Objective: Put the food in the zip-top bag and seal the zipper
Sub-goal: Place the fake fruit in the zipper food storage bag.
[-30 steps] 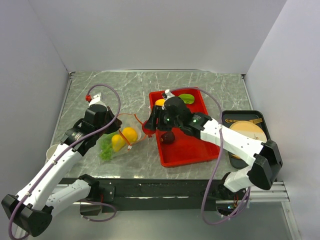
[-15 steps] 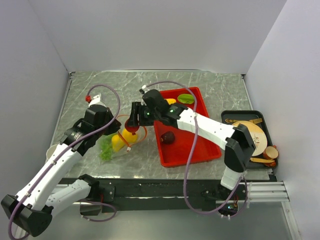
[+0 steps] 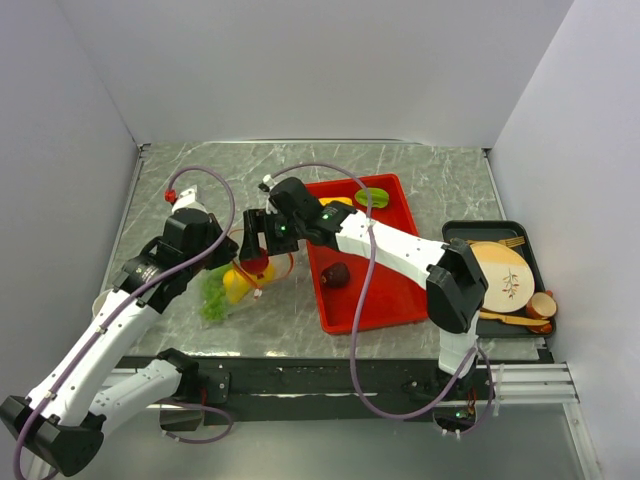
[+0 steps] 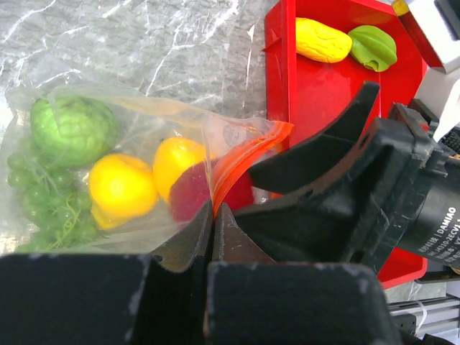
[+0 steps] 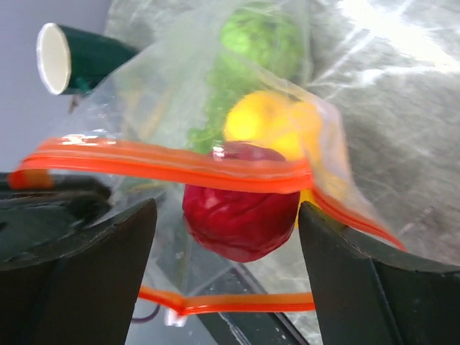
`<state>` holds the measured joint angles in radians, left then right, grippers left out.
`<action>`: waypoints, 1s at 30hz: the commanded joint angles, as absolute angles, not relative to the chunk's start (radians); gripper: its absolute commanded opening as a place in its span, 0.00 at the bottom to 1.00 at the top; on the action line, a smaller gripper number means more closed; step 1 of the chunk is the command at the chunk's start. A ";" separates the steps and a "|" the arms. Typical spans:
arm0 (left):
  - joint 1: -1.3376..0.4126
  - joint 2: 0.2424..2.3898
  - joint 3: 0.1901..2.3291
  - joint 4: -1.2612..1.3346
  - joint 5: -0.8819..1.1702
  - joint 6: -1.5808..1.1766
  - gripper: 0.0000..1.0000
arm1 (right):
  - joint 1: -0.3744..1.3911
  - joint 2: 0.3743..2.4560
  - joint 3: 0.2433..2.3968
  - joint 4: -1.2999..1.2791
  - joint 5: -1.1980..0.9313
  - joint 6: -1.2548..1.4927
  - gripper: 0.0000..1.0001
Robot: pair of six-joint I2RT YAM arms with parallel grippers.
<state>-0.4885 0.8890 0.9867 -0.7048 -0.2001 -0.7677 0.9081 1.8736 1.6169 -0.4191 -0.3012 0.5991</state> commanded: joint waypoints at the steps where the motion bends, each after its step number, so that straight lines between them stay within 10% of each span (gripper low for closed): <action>1: -0.489 0.880 1.032 -0.689 -0.215 -0.756 0.01 | 0.913 1.830 1.599 -0.333 -0.359 0.561 0.96; 30: -0.489 0.891 0.982 -0.617 -0.175 -0.767 0.01 | 0.658 1.238 0.994 -0.399 0.169 0.851 1.00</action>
